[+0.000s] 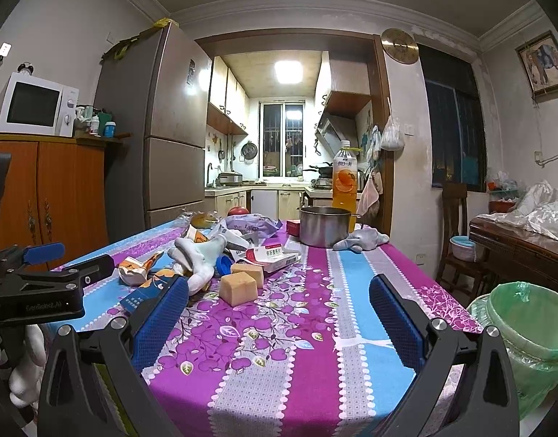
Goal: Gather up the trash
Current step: 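Close the left tool on the blue cigarette pack while the right tool grasps a tan sponge cube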
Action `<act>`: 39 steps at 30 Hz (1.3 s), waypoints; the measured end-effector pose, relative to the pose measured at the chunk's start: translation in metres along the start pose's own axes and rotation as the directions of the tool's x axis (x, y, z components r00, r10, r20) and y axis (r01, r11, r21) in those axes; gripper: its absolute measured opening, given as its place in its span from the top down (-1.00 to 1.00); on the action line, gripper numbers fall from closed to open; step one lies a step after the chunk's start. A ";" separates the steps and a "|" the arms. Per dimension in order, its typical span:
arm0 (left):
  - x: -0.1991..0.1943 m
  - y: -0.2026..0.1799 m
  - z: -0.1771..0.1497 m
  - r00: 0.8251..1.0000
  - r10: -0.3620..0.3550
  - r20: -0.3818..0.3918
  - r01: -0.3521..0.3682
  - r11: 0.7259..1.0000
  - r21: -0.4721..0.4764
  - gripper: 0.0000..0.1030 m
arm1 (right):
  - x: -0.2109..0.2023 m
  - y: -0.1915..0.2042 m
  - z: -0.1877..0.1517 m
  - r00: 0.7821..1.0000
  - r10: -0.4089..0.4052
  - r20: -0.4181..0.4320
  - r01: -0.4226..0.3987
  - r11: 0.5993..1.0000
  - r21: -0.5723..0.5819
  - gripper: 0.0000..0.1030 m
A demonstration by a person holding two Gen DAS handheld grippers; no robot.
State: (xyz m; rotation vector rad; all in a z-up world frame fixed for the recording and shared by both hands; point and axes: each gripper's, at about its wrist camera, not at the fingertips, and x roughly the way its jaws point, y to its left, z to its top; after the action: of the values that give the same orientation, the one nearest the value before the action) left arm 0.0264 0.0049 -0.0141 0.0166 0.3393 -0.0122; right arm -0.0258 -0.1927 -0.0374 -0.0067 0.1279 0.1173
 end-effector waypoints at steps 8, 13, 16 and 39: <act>0.001 -0.002 -0.001 1.000 -0.001 -0.003 0.001 1.000 0.004 -0.90 | 0.002 0.000 0.000 1.000 0.001 -0.005 -0.001 1.000 -0.001 -0.93; 0.004 -0.002 -0.001 1.000 0.001 -0.013 -0.001 1.000 0.001 -0.90 | 0.003 0.001 -0.001 1.000 0.008 -0.015 -0.008 1.000 -0.004 -0.93; 0.017 0.006 0.000 0.998 -0.022 -0.066 0.020 0.999 -0.025 -0.90 | 0.014 0.002 0.001 0.997 0.048 -0.056 -0.049 0.999 -0.017 -0.93; 0.143 0.013 -0.005 0.875 -0.155 -0.459 0.139 0.988 -0.069 -0.40 | 0.248 0.031 0.011 0.699 0.328 -0.635 -0.399 0.916 0.034 -0.83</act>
State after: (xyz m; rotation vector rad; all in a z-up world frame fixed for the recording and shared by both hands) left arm 0.1594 0.0162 -0.0660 -0.0409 0.8221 -0.1563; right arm 0.2165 -0.1331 -0.0584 -0.1308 0.8090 0.5267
